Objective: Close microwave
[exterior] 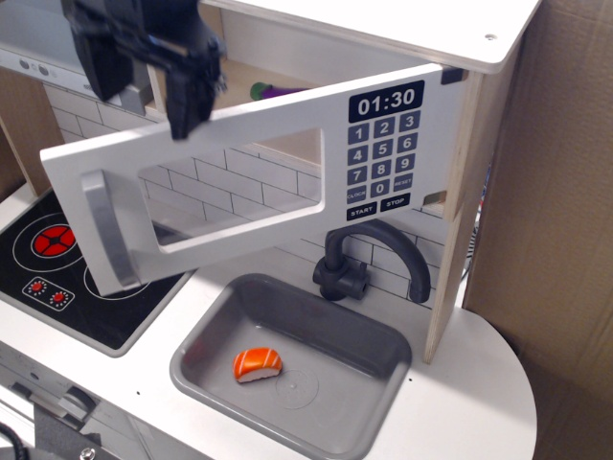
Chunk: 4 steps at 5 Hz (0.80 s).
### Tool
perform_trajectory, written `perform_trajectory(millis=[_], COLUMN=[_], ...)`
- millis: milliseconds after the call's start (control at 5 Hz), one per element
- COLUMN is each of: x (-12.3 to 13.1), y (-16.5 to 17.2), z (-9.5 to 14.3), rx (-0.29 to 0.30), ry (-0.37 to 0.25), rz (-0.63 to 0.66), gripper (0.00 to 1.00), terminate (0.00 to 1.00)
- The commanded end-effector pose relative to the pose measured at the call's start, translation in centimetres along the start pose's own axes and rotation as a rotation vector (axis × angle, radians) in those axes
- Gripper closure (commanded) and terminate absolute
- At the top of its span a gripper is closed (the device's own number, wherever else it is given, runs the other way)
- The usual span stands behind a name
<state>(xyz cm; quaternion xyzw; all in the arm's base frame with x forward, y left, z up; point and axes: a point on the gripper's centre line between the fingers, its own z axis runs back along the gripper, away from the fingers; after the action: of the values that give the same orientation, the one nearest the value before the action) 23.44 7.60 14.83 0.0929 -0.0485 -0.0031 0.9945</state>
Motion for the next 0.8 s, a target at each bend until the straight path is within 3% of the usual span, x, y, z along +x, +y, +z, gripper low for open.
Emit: perform_trajectory(millis=[0,200,400,600], x=[-1.7,-1.8,-1.4,-0.4], y=[-3.0,-6.8,-8.9,-8.4], z=[3.7,2.2,-0.8,-3.4], rx=[0.083,-0.044,-0.099,-0.139], ry=[0.002,0.013,-0.027,-0.04], rz=[0.162,0.253,0.278,0.226], gripper=[0.0,0.0,0.0,0.0], terminate=[0.0,0.0,0.0,0.0])
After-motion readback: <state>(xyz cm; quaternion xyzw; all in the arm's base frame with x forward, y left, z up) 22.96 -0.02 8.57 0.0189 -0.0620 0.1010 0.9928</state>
